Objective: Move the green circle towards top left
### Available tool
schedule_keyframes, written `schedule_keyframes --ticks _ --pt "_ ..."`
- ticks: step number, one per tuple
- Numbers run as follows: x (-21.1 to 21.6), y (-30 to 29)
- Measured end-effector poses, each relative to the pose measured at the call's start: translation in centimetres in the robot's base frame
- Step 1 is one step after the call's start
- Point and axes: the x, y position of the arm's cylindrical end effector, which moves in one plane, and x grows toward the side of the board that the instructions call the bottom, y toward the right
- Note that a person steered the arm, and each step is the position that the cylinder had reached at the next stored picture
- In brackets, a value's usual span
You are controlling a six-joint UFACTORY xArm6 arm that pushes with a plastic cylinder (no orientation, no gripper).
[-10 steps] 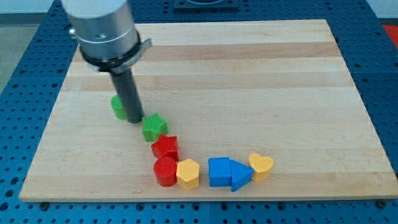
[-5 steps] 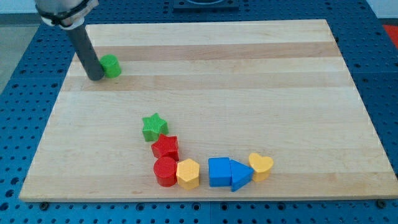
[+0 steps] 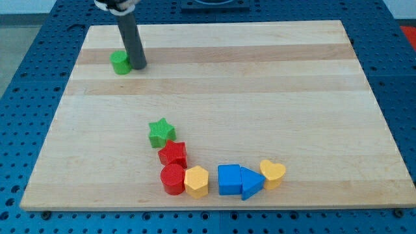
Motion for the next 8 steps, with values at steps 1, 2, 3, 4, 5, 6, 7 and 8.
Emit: schedule_keyframes --ticks 1,2,3,4,5,6,7,8 --pt "-1.3 -3.5" --pt "2.6 -1.5" --pt "5.2 -2.9" --pt "4.1 -6.2" --pt "0.7 -6.7" --pt "-2.4 -6.7" --pt "-2.4 -7.2" --pt "-2.7 -7.8"
